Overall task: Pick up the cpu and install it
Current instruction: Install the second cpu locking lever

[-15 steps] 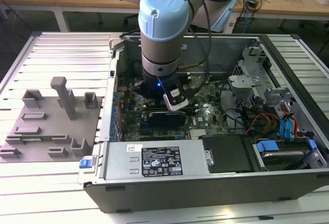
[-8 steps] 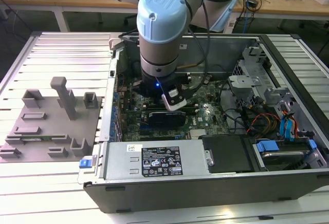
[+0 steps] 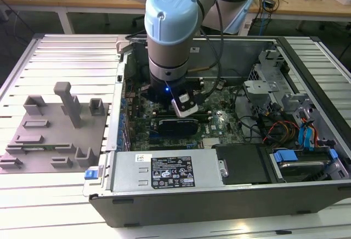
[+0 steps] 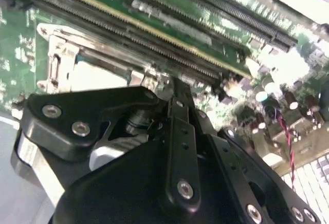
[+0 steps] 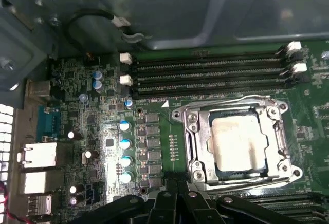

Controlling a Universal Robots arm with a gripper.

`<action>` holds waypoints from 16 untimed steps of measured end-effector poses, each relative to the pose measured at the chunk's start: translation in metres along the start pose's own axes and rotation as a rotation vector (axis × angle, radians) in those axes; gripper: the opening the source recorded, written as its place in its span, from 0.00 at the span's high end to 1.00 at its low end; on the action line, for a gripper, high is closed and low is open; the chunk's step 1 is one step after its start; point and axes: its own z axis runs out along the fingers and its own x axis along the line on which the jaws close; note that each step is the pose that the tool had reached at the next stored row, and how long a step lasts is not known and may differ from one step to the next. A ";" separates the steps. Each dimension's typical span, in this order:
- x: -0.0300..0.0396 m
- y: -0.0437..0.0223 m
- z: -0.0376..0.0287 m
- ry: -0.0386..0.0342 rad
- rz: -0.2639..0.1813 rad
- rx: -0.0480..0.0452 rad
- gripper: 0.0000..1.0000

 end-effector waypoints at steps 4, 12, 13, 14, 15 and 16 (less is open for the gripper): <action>0.0000 0.0025 -0.0098 -0.0003 0.000 0.0037 0.89; -0.0035 0.0072 -0.0094 -0.0048 -0.001 0.0640 0.89; -0.0072 0.0080 -0.0092 -0.0047 -0.001 0.0641 0.89; -0.0103 0.0085 -0.0090 -0.0046 -0.001 0.0642 0.89; -0.0146 0.0091 -0.0088 -0.0044 -0.001 0.0644 0.89; -0.0182 0.0097 -0.0087 -0.0041 -0.001 0.0647 0.89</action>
